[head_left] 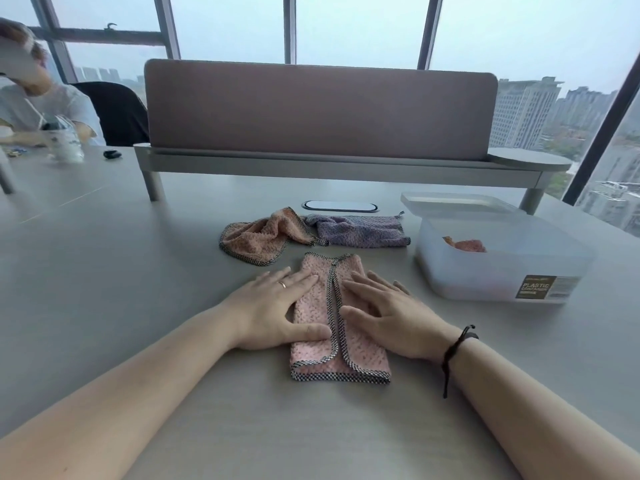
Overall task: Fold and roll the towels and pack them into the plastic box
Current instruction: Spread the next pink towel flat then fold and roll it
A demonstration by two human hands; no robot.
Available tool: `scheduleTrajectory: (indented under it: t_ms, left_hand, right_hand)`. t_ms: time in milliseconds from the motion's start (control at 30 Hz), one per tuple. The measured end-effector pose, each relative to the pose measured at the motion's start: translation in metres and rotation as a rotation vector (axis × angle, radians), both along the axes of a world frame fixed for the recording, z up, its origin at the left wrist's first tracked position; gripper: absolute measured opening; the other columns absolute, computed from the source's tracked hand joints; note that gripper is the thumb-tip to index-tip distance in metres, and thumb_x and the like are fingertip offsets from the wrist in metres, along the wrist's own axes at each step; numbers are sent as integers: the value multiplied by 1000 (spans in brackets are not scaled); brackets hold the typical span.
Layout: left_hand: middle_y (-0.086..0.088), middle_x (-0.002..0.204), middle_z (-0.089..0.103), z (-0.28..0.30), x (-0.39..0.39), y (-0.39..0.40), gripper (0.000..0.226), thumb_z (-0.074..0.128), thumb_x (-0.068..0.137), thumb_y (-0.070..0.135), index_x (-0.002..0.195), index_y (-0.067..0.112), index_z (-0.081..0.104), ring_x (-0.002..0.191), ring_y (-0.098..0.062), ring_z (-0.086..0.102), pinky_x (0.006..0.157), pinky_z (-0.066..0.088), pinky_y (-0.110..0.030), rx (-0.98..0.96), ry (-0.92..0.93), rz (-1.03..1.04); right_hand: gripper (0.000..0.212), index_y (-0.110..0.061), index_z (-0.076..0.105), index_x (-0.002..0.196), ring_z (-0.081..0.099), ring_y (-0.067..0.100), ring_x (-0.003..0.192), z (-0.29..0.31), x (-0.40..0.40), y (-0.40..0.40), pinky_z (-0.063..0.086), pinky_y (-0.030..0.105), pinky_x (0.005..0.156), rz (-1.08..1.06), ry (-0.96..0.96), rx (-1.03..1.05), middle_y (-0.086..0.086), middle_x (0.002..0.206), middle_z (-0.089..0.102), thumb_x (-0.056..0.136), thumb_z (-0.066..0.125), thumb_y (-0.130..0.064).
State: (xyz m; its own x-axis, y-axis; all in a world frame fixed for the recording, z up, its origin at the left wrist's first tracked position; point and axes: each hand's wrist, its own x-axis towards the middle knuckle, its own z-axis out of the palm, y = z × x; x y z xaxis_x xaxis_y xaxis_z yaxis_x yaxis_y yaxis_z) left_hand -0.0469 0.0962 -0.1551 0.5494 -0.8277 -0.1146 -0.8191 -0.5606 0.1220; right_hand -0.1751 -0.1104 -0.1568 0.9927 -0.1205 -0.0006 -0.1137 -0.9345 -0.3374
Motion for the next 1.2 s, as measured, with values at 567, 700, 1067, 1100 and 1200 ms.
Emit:
scheduleTrajectory:
  t_ms: [567,700,1067,1100,1200]
  left_hand:
    - [15,164,-9,-3,-30,10,112,6,62,98,156,38,-3,148,3,-13,124,-6,-33,-31,16,-148]
    - [14,165,6,-2,-35,15,96,32,77,85,157,35,13,147,7,1,122,0,-25,-182,74,-122]
    - [15,141,56,-9,-29,23,49,53,79,78,111,41,60,132,2,48,112,40,-40,-596,290,-74]
    - [13,133,62,-7,-30,23,40,57,82,72,101,37,62,128,-1,53,108,43,-41,-665,339,-74]
    - [-5,100,71,1,-34,23,46,59,82,66,86,21,66,102,-24,64,90,47,-37,-843,391,-132]
  right_hand:
    - [53,-44,56,134,29,2,145,-6,-37,1,21,26,121,162,-181,69,-17,154,38,92,40,-14]
    - [68,-41,62,128,33,-4,141,-7,-47,3,23,25,120,204,-173,175,-23,145,48,77,41,-2]
    - [44,-44,64,119,45,2,135,-13,-57,5,37,28,113,283,-334,65,-23,134,59,77,60,-33]
    - [36,-39,69,114,53,3,127,-14,-56,6,43,31,107,303,-406,48,-20,126,65,79,62,-30]
    - [17,-24,75,98,64,11,99,-15,-52,7,51,34,87,285,-518,33,-12,102,72,88,64,-33]
